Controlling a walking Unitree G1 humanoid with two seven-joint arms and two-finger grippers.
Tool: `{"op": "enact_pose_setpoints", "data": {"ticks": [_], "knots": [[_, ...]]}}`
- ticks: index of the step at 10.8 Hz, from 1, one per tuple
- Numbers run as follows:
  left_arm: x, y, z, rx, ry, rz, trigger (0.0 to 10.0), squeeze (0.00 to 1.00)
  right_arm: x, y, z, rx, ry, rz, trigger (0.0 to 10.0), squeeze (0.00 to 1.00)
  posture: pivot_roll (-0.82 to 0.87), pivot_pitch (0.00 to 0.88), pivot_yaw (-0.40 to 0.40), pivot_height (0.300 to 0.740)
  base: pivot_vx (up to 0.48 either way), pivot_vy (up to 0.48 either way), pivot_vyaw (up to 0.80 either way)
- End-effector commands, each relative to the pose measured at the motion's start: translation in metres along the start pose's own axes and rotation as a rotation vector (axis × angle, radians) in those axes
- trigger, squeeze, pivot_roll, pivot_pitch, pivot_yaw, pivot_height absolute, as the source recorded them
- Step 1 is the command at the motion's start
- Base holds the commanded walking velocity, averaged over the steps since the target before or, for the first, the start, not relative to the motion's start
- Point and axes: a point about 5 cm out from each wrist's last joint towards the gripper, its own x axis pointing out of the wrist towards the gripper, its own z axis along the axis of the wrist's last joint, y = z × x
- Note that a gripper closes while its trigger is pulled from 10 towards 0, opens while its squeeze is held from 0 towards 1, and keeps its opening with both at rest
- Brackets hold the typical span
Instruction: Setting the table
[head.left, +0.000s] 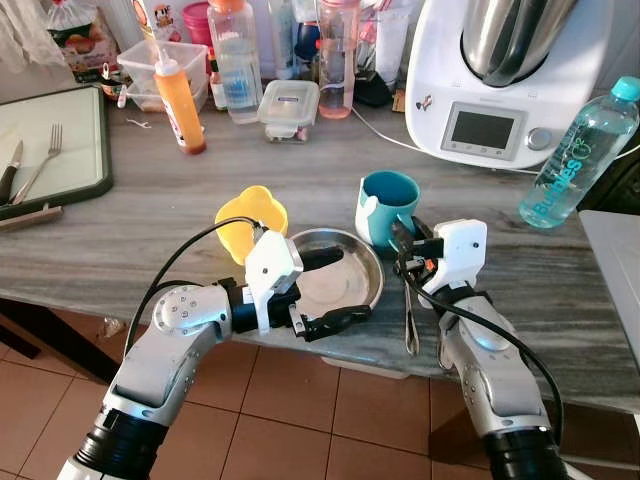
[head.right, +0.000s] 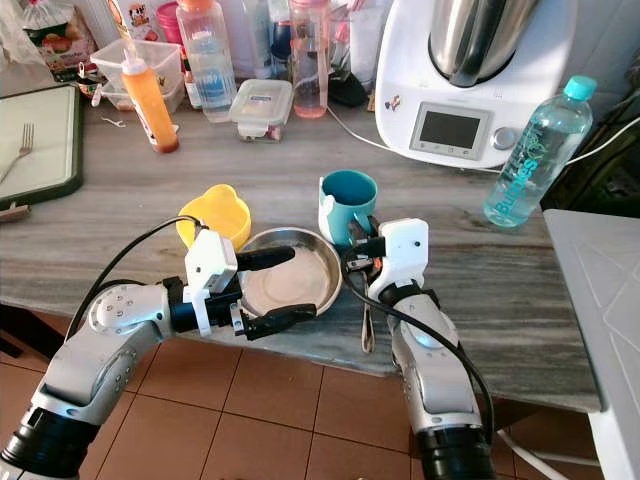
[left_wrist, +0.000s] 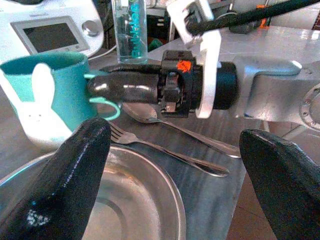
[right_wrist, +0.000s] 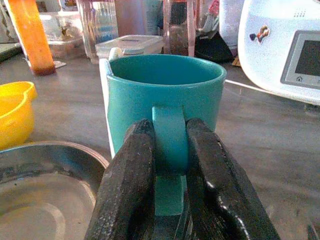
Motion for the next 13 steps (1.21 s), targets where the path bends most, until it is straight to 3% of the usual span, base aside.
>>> {"op": "enact_pose_setpoints", "data": {"ticks": [1, 4, 5, 6, 11, 13], "knots": [[0.001, -0.004, 0.001, 0.003, 0.001, -0.011, 10.0, 0.00, 0.004, 0.000, 0.005, 0.012, -0.031, 0.006, 10.0, 0.00, 0.05, 0.137, 0.012, 0.740, 0.000, 0.000, 0.00], [0.001, -0.008, 0.001, 0.000, 0.003, -0.017, 10.0, 0.00, 0.006, 0.003, 0.000, 0.015, -0.028, 0.014, 10.0, 0.00, 0.05, 0.138, 0.014, 0.740, 0.000, 0.000, 0.00], [0.002, -0.008, 0.002, -0.001, 0.002, -0.019, 10.0, 0.00, 0.006, 0.002, -0.001, 0.016, -0.027, 0.017, 10.0, 0.32, 0.05, 0.138, 0.014, 0.740, 0.000, 0.000, 0.00], [0.003, -0.008, 0.002, -0.001, 0.002, -0.023, 10.0, 0.00, 0.007, 0.001, -0.001, 0.015, -0.027, 0.015, 10.0, 1.00, 0.05, 0.138, 0.015, 0.740, 0.000, 0.000, 0.00], [0.004, -0.010, 0.002, -0.001, 0.004, -0.029, 10.0, 0.00, 0.004, -0.003, -0.003, 0.003, -0.026, -0.005, 10.0, 1.00, 0.04, 0.140, 0.016, 0.740, 0.000, 0.000, 0.00], [0.005, -0.009, 0.001, -0.002, 0.005, -0.029, 10.0, 0.00, 0.004, -0.002, 0.008, -0.019, -0.068, -0.010, 10.0, 1.00, 0.03, 0.137, 0.016, 0.740, 0.000, 0.000, 0.00]]}}
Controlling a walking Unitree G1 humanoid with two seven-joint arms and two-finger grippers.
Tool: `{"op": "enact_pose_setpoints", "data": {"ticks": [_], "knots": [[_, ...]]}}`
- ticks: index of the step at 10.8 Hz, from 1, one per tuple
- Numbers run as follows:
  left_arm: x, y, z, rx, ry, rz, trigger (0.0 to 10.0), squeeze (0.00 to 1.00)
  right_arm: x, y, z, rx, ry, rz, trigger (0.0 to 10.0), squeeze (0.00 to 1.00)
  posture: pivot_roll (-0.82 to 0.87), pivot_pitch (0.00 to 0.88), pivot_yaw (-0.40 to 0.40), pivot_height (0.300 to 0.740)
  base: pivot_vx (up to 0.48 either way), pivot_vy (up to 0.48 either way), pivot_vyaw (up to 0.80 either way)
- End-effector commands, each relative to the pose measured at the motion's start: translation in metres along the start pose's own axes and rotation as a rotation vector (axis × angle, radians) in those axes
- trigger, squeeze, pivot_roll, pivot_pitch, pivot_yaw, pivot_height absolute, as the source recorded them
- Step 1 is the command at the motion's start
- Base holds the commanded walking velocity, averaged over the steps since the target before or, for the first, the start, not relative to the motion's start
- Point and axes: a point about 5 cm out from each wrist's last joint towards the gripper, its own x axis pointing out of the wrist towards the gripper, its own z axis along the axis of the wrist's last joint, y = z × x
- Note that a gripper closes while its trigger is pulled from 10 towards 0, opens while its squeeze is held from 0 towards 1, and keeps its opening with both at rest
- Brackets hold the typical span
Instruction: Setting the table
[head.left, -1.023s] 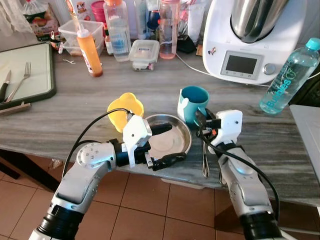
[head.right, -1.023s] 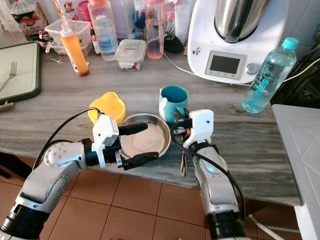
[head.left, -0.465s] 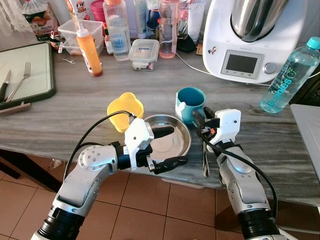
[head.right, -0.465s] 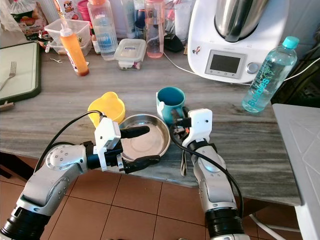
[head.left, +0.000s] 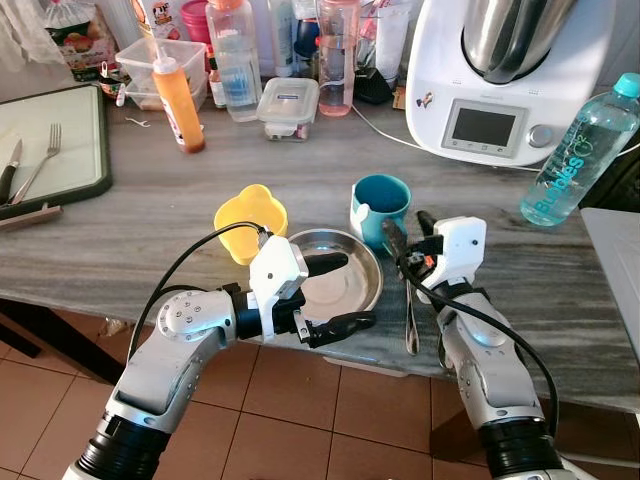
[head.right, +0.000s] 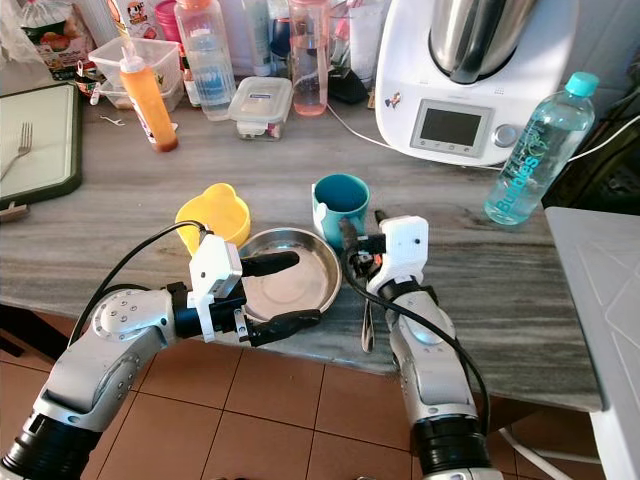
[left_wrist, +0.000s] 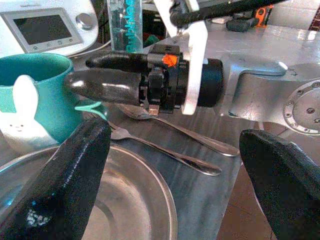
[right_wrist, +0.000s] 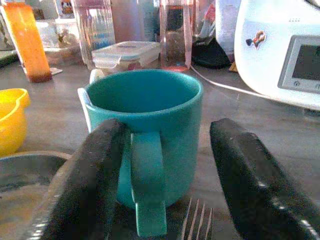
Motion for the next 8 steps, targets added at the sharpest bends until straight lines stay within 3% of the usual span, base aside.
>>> {"op": "enact_pose_setpoints", "data": {"ticks": [1, 4, 5, 8], "knots": [[0.003, -0.003, 0.003, 0.021, -0.001, -0.024, 10.0, 0.00, 0.000, 0.000, 0.008, 0.004, -0.026, -0.006, 10.0, 1.00, 0.03, 0.132, 0.015, 0.740, 0.000, 0.000, 0.00], [0.005, -0.002, 0.005, 0.021, -0.011, -0.028, 10.0, 0.00, -0.005, 0.006, 0.026, -0.004, -0.092, -0.018, 10.0, 1.00, 0.03, 0.126, 0.016, 0.740, 0.000, 0.000, 0.00], [0.006, -0.002, 0.005, 0.020, -0.010, -0.030, 10.0, 0.00, -0.009, 0.006, 0.032, -0.056, -0.104, -0.039, 10.0, 1.00, 0.02, 0.124, 0.014, 0.740, 0.000, 0.000, 0.00], [0.009, 0.001, 0.005, 0.025, -0.026, -0.013, 10.0, 0.00, -0.028, 0.006, 0.046, -0.104, -0.139, -0.086, 10.0, 1.00, 0.02, 0.108, 0.008, 0.740, 0.000, 0.000, 0.00]]}}
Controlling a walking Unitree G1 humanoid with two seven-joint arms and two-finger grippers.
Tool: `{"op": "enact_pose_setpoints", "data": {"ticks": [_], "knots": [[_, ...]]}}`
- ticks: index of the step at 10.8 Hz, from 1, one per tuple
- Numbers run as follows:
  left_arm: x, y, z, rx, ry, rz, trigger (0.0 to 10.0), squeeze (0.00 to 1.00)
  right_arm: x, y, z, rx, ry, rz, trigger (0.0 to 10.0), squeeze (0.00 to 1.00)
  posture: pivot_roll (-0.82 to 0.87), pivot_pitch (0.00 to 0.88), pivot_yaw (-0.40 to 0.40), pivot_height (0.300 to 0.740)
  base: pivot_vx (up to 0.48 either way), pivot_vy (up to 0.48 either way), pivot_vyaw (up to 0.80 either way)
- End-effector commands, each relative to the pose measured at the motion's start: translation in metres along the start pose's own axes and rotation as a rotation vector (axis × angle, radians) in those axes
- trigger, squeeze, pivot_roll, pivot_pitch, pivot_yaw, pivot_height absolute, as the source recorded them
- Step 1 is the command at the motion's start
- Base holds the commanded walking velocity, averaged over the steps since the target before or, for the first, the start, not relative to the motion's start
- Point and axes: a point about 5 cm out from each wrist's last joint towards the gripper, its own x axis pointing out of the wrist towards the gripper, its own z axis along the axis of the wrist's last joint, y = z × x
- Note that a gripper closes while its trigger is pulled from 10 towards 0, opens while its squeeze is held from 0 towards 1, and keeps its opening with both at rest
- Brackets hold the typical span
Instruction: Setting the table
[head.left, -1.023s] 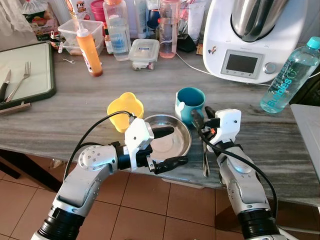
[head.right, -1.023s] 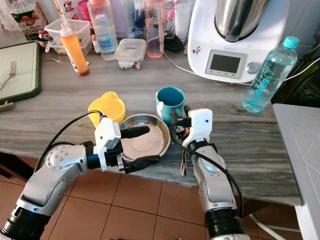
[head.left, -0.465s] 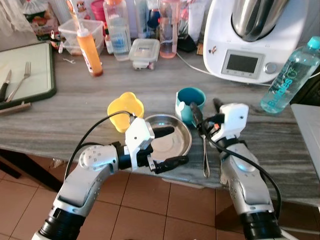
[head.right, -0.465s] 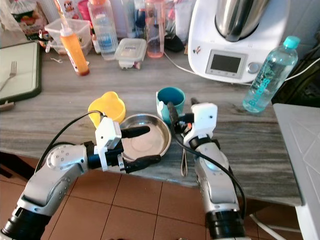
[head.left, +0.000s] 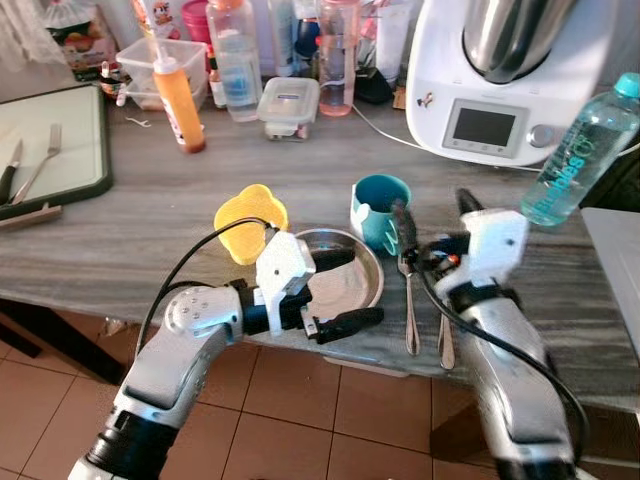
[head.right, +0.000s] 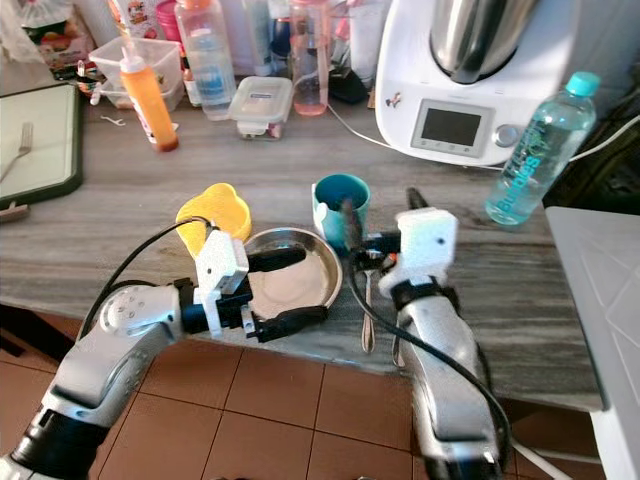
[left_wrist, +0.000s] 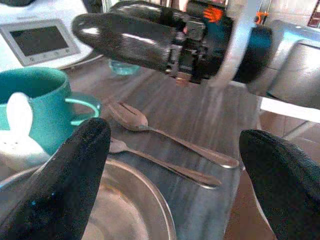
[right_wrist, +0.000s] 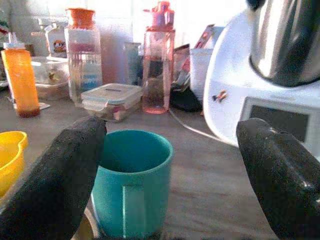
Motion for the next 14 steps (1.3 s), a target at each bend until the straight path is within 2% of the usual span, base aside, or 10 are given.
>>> {"op": "enact_pose_setpoints", "data": {"ticks": [1, 3, 5, 7, 8, 10, 11, 12, 13, 14], "knots": [[0.002, 0.002, 0.004, 0.018, -0.018, 0.015, 10.0, 0.00, -0.005, -0.001, 0.006, -0.014, -0.013, -0.017, 10.0, 1.00, 0.02, 0.095, 0.003, 0.740, 0.000, 0.000, 0.00], [0.006, 0.007, 0.005, 0.035, -0.035, 0.048, 10.0, 0.00, -0.025, -0.012, 0.009, -0.012, 0.003, -0.068, 10.0, 1.00, 0.02, 0.059, -0.020, 0.740, 0.000, 0.000, 0.00], [0.009, 0.015, 0.007, 0.055, -0.072, 0.120, 10.0, 0.00, -0.049, -0.035, 0.008, -0.118, 0.059, -0.174, 10.0, 1.00, 0.02, 0.033, -0.027, 0.740, 0.000, 0.000, 0.00], [0.006, 0.034, 0.012, 0.045, -0.150, 0.296, 10.0, 0.00, -0.062, -0.043, 0.007, -0.128, 0.083, -0.237, 10.0, 1.00, 0.01, 0.026, -0.025, 0.740, 0.000, 0.000, 0.00], [-0.003, 0.043, 0.013, 0.107, -0.160, 0.426, 10.0, 0.00, -0.072, -0.044, 0.005, -0.137, 0.102, -0.272, 10.0, 1.00, 0.01, 0.030, -0.021, 0.740, 0.000, 0.000, 0.00], [-0.023, 0.062, 0.026, 0.234, -0.201, 0.689, 10.0, 0.00, -0.085, -0.039, 0.000, -0.120, 0.144, -0.263, 10.0, 1.00, 0.01, 0.034, -0.021, 0.740, 0.000, 0.000, 0.00], [-0.033, 0.066, 0.027, 0.269, -0.192, 0.763, 10.0, 0.00, -0.089, -0.037, -0.004, -0.118, 0.165, -0.256, 10.0, 1.00, 0.02, 0.037, -0.025, 0.740, 0.000, 0.000, 0.00], [-0.039, 0.066, 0.025, 0.294, -0.177, 0.817, 10.0, 0.00, -0.091, -0.035, -0.007, -0.123, 0.178, -0.249, 10.0, 0.76, 0.03, 0.039, -0.027, 0.740, 0.000, 0.000, 0.00], [-0.047, 0.065, 0.023, 0.343, -0.164, 0.860, 10.0, 0.00, -0.092, -0.035, -0.008, -0.114, 0.187, -0.258, 10.0, 0.66, 0.03, 0.042, -0.029, 0.740, 0.000, 0.000, 0.00], [-0.058, 0.060, 0.019, 0.381, -0.142, 0.923, 10.0, 0.00, -0.095, -0.037, -0.009, -0.107, 0.195, -0.269, 10.0, 0.37, 0.04, 0.043, -0.031, 0.740, 0.000, 0.000, 0.00]]}}
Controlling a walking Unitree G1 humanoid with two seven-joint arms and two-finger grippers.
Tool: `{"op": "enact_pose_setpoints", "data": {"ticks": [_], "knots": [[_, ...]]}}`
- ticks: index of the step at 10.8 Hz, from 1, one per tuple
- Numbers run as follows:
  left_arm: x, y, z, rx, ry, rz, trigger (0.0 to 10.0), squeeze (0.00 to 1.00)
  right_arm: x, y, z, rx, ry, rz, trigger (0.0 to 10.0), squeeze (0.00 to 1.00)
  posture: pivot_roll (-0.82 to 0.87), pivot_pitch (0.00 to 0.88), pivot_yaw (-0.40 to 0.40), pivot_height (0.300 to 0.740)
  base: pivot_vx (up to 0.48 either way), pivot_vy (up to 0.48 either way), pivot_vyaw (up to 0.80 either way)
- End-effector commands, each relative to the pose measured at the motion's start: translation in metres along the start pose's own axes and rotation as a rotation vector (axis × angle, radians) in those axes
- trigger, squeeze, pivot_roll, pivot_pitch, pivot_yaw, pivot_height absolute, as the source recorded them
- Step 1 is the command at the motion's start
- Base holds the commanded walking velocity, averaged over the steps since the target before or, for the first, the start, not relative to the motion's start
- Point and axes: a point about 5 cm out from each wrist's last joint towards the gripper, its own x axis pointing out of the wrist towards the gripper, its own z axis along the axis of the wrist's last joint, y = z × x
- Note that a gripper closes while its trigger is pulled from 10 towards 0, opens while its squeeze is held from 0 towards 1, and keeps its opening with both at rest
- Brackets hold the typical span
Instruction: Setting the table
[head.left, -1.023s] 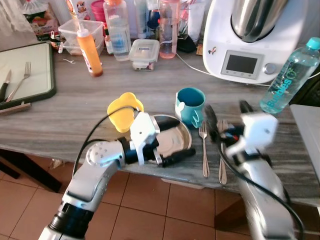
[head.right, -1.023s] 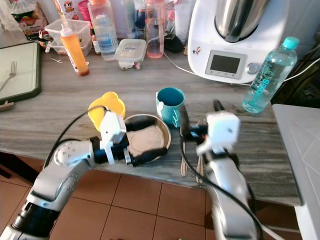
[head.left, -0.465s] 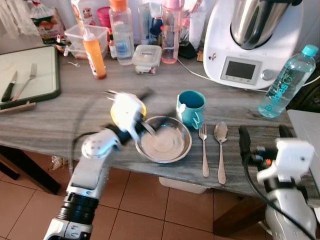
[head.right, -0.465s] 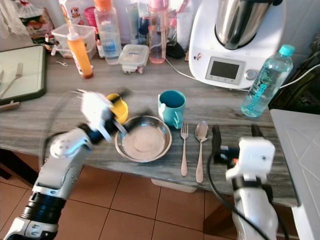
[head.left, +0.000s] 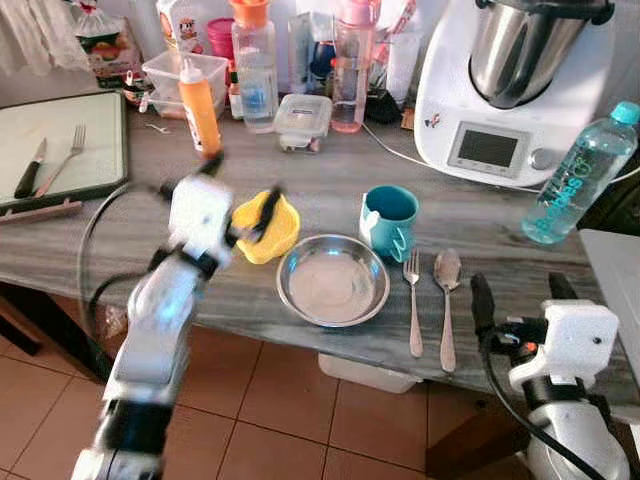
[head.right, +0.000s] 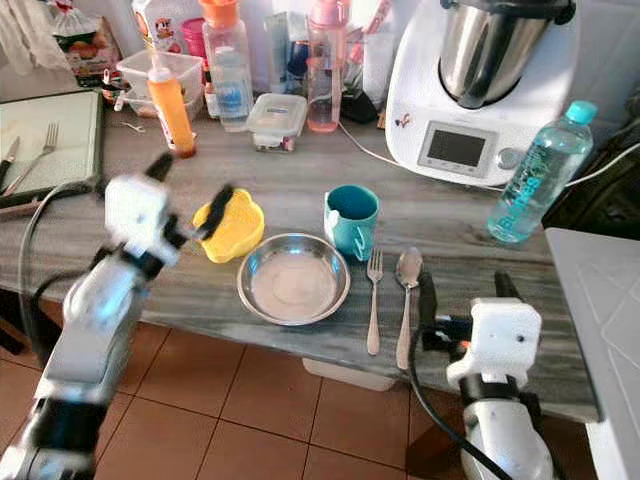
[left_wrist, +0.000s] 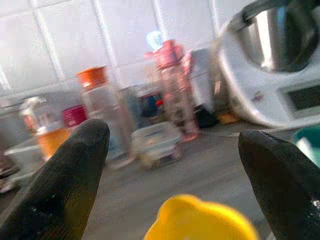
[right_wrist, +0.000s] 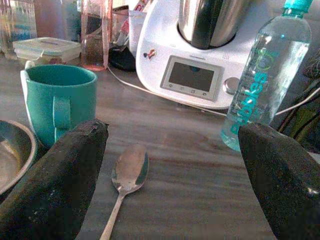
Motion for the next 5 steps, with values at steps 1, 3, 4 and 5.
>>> {"op": "enact_pose_setpoints", "data": {"ticks": [1, 3, 4, 5], "knots": [[-0.005, 0.004, 0.003, 0.049, -0.014, 0.030, 10.0, 0.00, -0.003, -0.004, 0.001, -0.008, -0.001, -0.017, 10.0, 0.24, 0.05, 0.045, -0.032, 0.740, 0.000, 0.000, 0.00], [-0.017, 0.000, -0.010, 0.071, 0.024, 0.031, 10.0, 0.00, -0.002, 0.000, 0.001, -0.034, 0.000, 0.006, 10.0, 0.00, 0.05, 0.051, -0.029, 0.740, 0.000, 0.000, 0.00], [-0.014, -0.006, -0.008, 0.073, 0.012, 0.022, 10.0, 0.00, 0.001, 0.002, 0.002, -0.038, -0.004, 0.011, 10.0, 0.00, 0.05, 0.055, -0.025, 0.740, 0.000, 0.000, 0.80], [-0.012, -0.006, -0.008, 0.066, 0.013, 0.024, 10.0, 0.00, 0.001, 0.002, 0.001, -0.027, -0.004, 0.005, 10.0, 0.00, 0.05, 0.057, -0.022, 0.740, 0.000, 0.000, 0.80]]}}
